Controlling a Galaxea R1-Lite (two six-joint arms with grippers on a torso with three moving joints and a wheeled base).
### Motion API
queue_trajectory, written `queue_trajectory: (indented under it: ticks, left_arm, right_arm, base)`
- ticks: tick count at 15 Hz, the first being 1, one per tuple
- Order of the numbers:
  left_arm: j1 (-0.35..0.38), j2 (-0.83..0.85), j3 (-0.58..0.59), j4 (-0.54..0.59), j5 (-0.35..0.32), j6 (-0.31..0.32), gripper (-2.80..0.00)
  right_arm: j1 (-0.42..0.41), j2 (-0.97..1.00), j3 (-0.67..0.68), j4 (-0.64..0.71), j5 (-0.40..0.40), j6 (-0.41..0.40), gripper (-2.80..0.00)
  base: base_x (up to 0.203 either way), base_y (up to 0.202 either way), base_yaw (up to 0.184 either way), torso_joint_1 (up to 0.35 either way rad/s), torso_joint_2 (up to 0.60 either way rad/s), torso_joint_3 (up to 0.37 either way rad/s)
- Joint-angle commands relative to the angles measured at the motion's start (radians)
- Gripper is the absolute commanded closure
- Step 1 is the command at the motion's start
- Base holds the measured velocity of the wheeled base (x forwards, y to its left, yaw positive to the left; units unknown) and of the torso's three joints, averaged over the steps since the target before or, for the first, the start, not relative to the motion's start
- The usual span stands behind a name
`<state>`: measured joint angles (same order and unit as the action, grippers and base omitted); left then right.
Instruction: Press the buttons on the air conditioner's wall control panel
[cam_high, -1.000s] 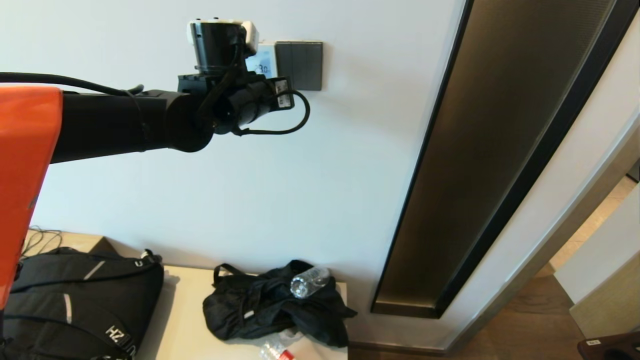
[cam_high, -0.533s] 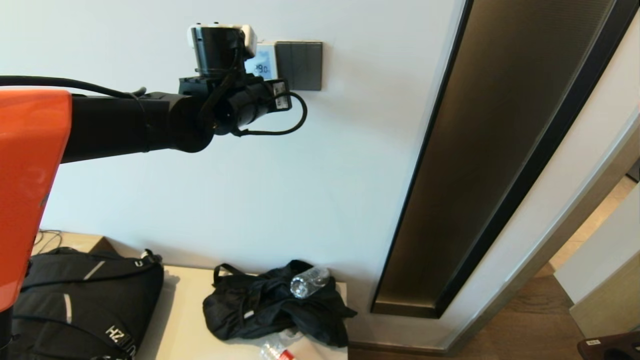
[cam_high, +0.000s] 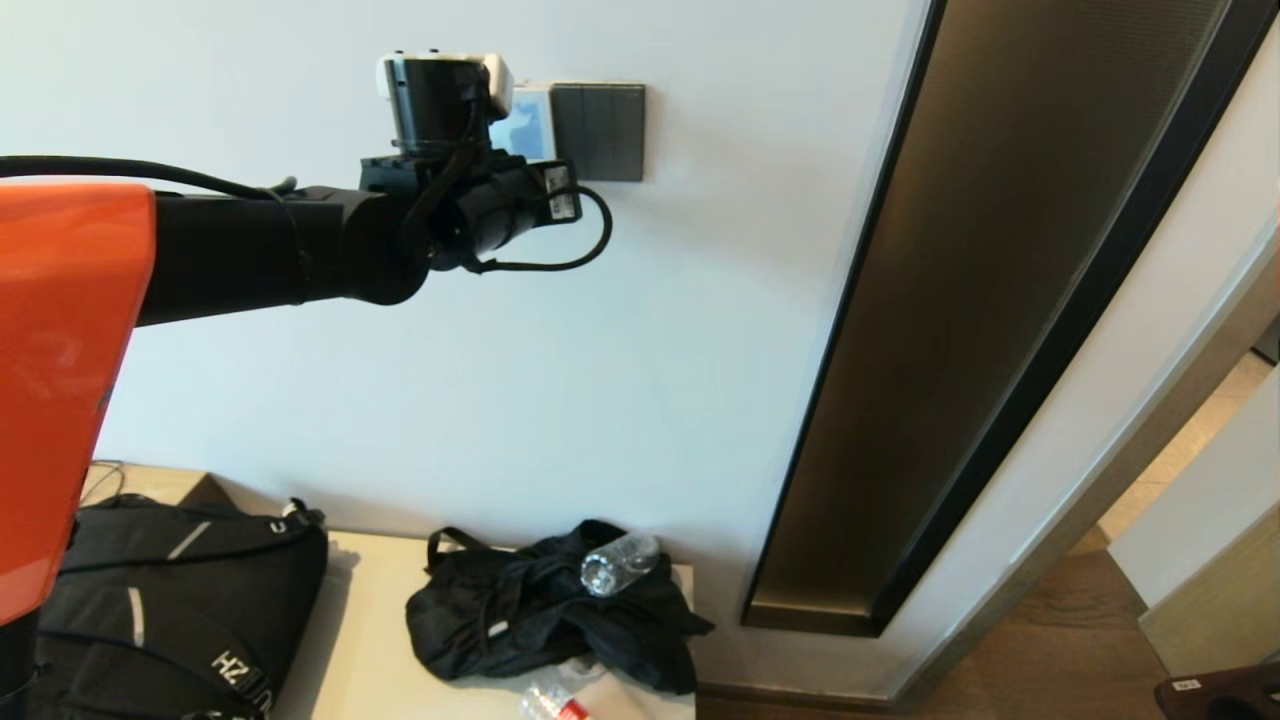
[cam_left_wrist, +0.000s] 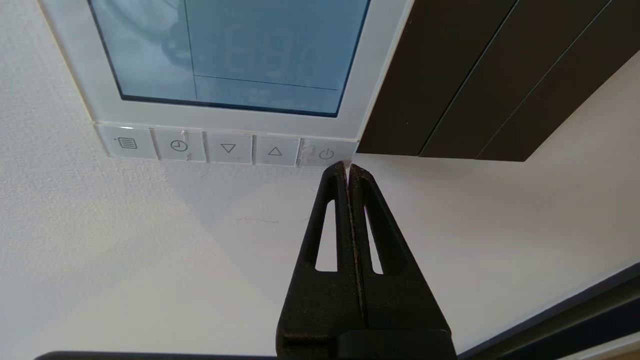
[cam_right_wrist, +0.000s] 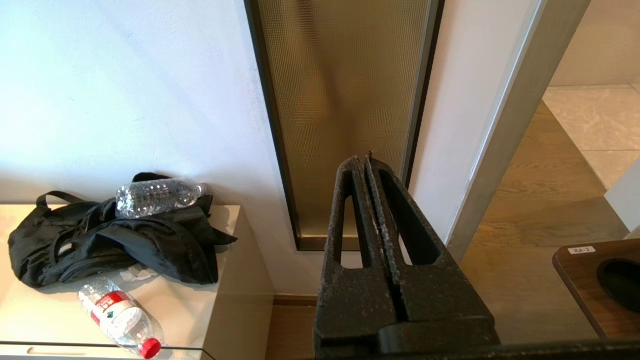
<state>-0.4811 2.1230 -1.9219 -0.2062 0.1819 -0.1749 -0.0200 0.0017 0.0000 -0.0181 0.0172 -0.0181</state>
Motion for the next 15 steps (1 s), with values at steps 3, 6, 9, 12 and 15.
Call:
queue_trajectory:
  ticks: [3, 6, 9, 12, 15]
  left_arm:
    - [-0.001, -0.100, 0.084, -0.012, 0.004, -0.014, 0.00]
    - [-0.001, -0.296, 0.244, -0.028, 0.017, -0.016, 0.00]
    - [0.014, -0.573, 0.480, -0.052, 0.030, -0.008, 0.00]
    - [0.088, -0.900, 0.767, -0.054, 0.029, 0.045, 0.00]
    - [0.165, -1.271, 1.066, -0.016, 0.027, 0.125, 0.00]
  right_arm:
    - [0.000, 0.000, 0.000, 0.000, 0.000, 0.000, 0.00]
    - [0.000, 0.000, 0.002, 0.000, 0.001, 0.000, 0.00]
    - [0.000, 0.000, 0.002, 0.000, 0.001, -0.001, 0.00]
    - [0.000, 0.000, 0.002, 0.000, 0.000, -0.002, 0.00]
    - [0.000, 0.000, 0.000, 0.000, 0.000, -0.002, 0.00]
  base:
    - [0.000, 0.000, 0.000, 0.000, 0.00, 0.000]
    - [0.000, 0.000, 0.000, 0.000, 0.00, 0.000]
    - [0.000, 0.000, 0.000, 0.000, 0.00, 0.000]
    - [0.000, 0.000, 0.000, 0.000, 0.00, 0.000]
    - [0.000, 0.000, 0.000, 0.000, 0.00, 0.000]
